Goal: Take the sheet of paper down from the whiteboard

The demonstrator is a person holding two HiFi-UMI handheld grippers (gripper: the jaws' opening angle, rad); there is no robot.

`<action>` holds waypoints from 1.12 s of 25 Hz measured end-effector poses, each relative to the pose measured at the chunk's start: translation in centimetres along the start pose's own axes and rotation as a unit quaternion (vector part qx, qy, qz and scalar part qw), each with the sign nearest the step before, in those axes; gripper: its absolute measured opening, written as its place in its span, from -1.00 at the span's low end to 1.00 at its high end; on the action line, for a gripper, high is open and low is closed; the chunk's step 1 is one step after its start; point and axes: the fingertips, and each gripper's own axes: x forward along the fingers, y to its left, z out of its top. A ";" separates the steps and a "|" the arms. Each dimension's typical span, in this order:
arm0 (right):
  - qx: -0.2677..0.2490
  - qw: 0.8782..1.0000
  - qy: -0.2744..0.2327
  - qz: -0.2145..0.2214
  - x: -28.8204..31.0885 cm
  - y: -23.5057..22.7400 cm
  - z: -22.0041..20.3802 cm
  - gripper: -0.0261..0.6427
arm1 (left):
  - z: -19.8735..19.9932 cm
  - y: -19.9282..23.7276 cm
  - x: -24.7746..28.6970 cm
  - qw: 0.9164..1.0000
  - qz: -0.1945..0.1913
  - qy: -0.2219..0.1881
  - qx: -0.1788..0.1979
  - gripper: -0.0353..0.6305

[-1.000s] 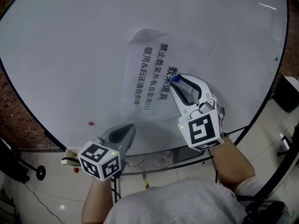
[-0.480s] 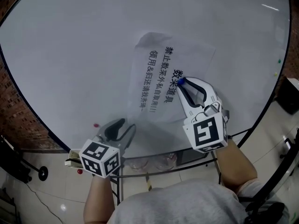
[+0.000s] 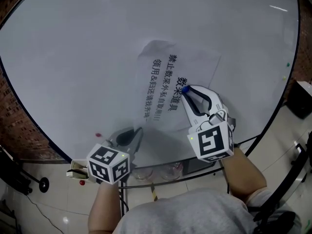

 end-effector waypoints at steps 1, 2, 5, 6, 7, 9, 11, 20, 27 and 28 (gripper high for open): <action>0.000 1.000 0.001 0.000 0.1 0.0 -0.1 -0.68 | 0.0 0.1 0.0 1.000 0.001 0.001 -0.001 -0.88; 0.000 1.000 0.001 0.000 0.2 0.0 -0.2 -0.68 | -0.1 0.3 0.0 1.000 0.001 0.001 -0.004 -0.88; 0.004 1.000 0.005 0.002 0.5 -0.3 -0.8 -0.68 | -0.2 0.9 0.0 1.000 0.010 0.001 -0.014 -0.88; 0.006 1.000 0.007 0.004 0.6 -0.4 -1.1 -0.68 | -0.2 1.1 0.0 1.000 0.015 0.003 -0.015 -0.88; 0.007 1.000 0.008 0.006 0.7 -0.7 -1.3 -0.67 | -0.2 1.3 0.0 1.000 0.020 0.006 -0.015 -0.88; 0.008 1.000 0.011 0.006 0.6 -1.7 -1.7 -0.68 | -0.1 1.5 0.1 0.999 0.032 0.015 -0.014 -0.88; 0.008 1.000 0.013 0.004 0.2 -3.0 -1.9 -0.68 | -0.2 1.6 -0.1 0.999 0.044 0.029 -0.014 -0.88; 0.013 1.000 0.021 0.001 -0.8 0.1 -2.5 -0.68 | -7.4 6.2 -6.9 0.990 0.118 0.061 -0.049 -0.88; 0.011 1.000 0.023 -0.003 -0.9 0.2 -2.7 -0.67 | -8.0 7.4 -9.2 0.985 0.149 0.063 -0.059 -0.88; 0.010 1.000 0.023 -0.004 -0.8 0.2 -2.6 -0.67 | -8.1 7.6 -9.5 0.984 0.155 0.067 -0.056 -0.88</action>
